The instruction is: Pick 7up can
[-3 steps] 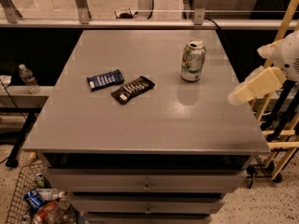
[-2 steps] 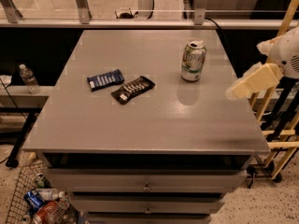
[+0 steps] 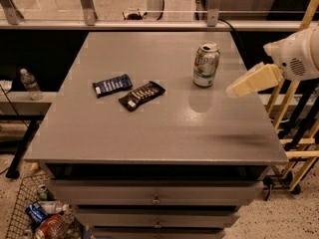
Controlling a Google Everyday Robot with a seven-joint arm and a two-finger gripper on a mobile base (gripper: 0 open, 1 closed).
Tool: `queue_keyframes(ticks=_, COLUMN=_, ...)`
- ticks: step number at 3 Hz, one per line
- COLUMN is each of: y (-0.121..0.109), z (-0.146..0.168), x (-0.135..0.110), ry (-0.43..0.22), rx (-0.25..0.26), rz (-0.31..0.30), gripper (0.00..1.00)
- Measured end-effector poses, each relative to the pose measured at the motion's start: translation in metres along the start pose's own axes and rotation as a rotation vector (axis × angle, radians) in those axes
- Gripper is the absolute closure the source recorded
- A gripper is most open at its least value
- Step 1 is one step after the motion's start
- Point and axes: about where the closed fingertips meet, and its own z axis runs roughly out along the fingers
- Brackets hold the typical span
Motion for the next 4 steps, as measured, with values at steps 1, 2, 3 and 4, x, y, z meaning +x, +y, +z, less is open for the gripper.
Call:
queue_keyframes(ticks=1, y=-0.017, z=0.028, x=-0.017, ry=-0.074, rx=0.016, rz=0.037, gripper=0.0)
queue_keyframes(ticks=2, y=-0.026, z=0.058, x=-0.028, ry=-0.105, rx=0.02, rz=0.062, gripper=0.0)
queue_keyframes(ticks=3, y=-0.027, z=0.084, x=-0.037, ry=-0.125, rx=0.003, rz=0.081, gripper=0.0)
queue_keyframes(ticks=4, y=-0.023, z=0.104, x=-0.05, ry=-0.145, rx=-0.023, rz=0.084, gripper=0.0)
